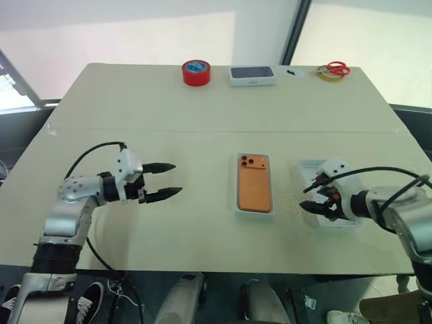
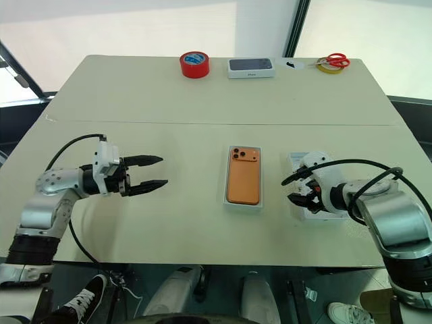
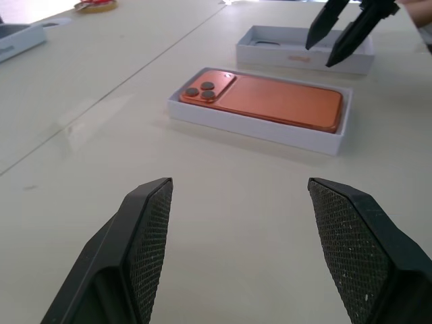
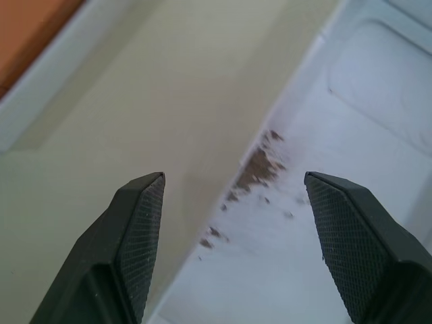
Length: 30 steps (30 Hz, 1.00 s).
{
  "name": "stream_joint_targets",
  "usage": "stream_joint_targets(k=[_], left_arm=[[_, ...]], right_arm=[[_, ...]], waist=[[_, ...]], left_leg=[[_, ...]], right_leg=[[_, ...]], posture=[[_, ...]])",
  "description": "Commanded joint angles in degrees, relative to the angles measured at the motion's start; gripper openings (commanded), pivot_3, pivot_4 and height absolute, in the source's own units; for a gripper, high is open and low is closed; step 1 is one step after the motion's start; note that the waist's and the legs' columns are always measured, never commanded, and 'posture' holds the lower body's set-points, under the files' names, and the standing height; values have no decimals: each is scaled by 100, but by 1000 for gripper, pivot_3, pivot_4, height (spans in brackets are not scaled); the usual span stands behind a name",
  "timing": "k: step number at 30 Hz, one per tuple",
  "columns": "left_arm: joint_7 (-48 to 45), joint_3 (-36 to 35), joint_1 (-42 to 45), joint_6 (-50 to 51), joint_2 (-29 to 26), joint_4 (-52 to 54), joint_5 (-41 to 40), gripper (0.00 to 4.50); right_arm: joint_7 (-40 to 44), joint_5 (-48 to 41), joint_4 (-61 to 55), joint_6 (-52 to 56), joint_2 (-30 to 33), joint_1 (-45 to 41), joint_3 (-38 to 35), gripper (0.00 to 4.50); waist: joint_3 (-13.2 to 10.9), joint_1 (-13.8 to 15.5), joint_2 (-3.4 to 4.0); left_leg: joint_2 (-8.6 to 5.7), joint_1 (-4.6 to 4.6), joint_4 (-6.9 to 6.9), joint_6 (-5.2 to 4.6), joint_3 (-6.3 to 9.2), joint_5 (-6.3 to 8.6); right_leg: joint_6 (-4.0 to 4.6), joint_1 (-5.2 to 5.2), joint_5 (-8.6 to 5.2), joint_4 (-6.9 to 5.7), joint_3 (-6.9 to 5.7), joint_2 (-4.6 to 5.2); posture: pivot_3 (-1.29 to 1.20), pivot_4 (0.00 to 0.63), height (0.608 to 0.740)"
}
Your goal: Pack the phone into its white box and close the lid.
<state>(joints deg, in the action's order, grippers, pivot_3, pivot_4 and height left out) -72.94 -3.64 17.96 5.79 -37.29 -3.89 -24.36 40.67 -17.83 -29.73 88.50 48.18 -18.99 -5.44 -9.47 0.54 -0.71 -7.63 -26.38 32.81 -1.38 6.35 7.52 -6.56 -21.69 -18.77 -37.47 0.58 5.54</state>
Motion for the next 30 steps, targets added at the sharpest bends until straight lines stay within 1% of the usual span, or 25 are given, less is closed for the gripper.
stream_joint_targets(k=[1, 4, 7, 9, 11, 12, 17, 24, 27, 29, 30], left_arm=[[-149, -129, -45, -173, -101, 150, -132, 3368], [-140, -130, -53, -201, -77, 197, -135, 3368], [-86, -140, -67, -169, -53, 249, -157, 3368], [-31, -153, -134, -189, -43, 308, -147, 3368], [34, -158, -253, -178, -38, 436, -151, 3423], [62, -158, -292, -165, -38, 493, -157, 3423], [239, -187, -433, -51, -43, 724, -198, 3423], [392, -174, -421, 82, -63, 782, -272, 3423], [515, -129, -343, 285, -37, 697, -282, 3423], [569, -110, -273, 650, -17, 658, -434, 3423], [616, -116, -240, 774, 18, 655, -494, 3168]], right_arm=[[-139, -570, -168, 400, -83, -181, -275, 3441], [-497, -1027, 75, 400, -149, -226, -292, 3441], [-918, -1291, 362, 400, -174, -373, -197, 3441], [-1260, -1433, 709, 400, -303, -595, -207, 3441], [-1536, -1509, 840, 400, -334, -719, -64, 2927], [-1629, -1598, 868, 400, -338, -703, -39, 2573], [-2179, -1795, 858, 400, -527, -467, 3, 56], [-2629, -1981, 853, 400, -698, -617, -45, 56], [-2731, -1778, 886, 388, -1054, -1051, -348, 56], [-2667, -1576, 862, -201, -995, -1238, -209, 56], [-2685, -1494, 906, -461, -1060, -1339, -242, 16]], waist=[[0, 0, 0], [-1, 7, 1], [-1, 5, 1], [-1, -9, 1], [-1, -32, 2], [-1, -32, 1], [1, -29, -1], [10, -52, -12], [7, -127, -6], [0, -136, 6], [-3, -134, 10]], left_leg=[[0, -1, -1, 0, 0, 0], [-1, -6, -1, -1, -2, 0], [-1, -7, 1, -2, -4, 0], [-1, -6, 3, -2, -4, 0], [0, -5, 5, -2, -4, 0], [0, -5, 5, -2, -4, 0], [1, -5, 4, -3, -4, -1], [4, 2, 9, -3, -4, 0], [6, 1, 9, -3, -3, 0], [6, -1, 9, -3, -5, 0], [5, -4, 8, -5, -5, -1]], right_leg=[[0, -2, 0, 1, 0, 0], [-1, -6, 0, 3, 0, 1], [-1, -5, 1, 3, 2, 2], [-1, -4, 2, 0, 2, 1], [0, -3, 3, -1, 3, 0], [0, -4, 3, -1, 3, 0], [-15, -5, 11, -1, 3, -2], [1, 4, 4, -3, 2, -5], [0, 3, 5, -3, 2, -6], [-1, -4, 5, -8, 5, -7], [-10, -9, 10, -9, 5, -7]], posture=[[0, 150, 740], [0, 150, 740], [0, 150, 740], [0, 150, 740], [0, 150, 740], [0, 150, 740], [0, 150, 740], [0, 150, 740], [0, 150, 740], [0, 150, 740], [0, 150, 740]])
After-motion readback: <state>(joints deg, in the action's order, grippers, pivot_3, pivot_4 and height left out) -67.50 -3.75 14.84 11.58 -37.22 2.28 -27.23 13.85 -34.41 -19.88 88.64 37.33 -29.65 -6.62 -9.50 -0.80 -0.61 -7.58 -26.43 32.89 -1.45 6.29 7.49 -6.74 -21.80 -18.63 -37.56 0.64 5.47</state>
